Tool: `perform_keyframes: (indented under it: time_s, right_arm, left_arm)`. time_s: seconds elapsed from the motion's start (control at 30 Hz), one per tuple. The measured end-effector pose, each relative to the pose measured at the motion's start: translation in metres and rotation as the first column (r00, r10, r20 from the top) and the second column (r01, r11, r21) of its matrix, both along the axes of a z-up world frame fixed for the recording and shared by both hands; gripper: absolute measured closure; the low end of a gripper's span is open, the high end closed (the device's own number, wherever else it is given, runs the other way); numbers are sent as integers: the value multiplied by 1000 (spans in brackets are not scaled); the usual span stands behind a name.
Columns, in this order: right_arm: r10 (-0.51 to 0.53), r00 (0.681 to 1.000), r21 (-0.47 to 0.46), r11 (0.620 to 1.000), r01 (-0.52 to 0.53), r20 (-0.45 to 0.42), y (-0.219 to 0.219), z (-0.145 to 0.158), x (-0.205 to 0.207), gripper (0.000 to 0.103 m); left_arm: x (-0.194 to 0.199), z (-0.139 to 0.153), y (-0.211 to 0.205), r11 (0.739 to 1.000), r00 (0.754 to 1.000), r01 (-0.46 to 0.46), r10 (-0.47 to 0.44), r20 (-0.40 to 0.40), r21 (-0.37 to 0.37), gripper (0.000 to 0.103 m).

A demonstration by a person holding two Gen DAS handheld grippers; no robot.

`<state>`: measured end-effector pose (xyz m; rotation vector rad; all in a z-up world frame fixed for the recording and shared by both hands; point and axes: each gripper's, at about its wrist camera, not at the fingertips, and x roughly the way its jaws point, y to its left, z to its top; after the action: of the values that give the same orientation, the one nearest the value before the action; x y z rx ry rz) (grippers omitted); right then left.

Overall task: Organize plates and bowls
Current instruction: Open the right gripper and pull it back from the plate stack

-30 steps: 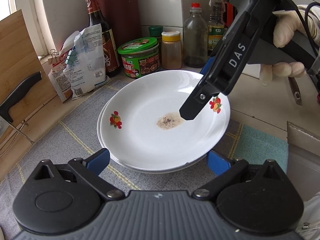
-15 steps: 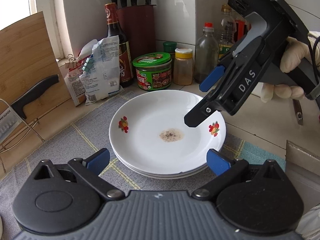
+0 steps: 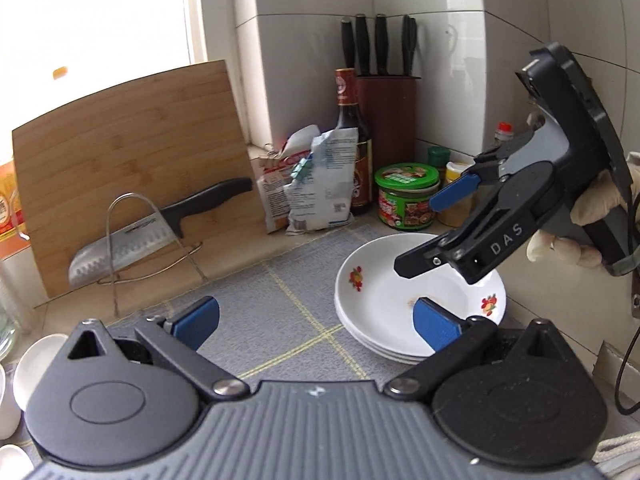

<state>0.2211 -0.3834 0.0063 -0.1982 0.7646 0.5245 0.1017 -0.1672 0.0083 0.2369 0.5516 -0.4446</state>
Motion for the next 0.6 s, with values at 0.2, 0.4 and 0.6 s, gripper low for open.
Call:
perform_keyframes:
  time_s: [0.2,0.4,0.6]
  right_arm:
    - [87,996,15,996,-87,1,36,-1,-3,0]
    - [137,990,-24,990,-136,32,80,-4,-23,0]
    - [139,990,-40,990,-137,33,137,-7,-44,0]
  left_arm:
    - [-9,-18,32,996,995,-86,86,-42,-1,1]
    - [-21,-27,78,986,985,-167,166,-51,-13,1]
    - [-37,-20,139,981,981,-191,191,-19,10,1]
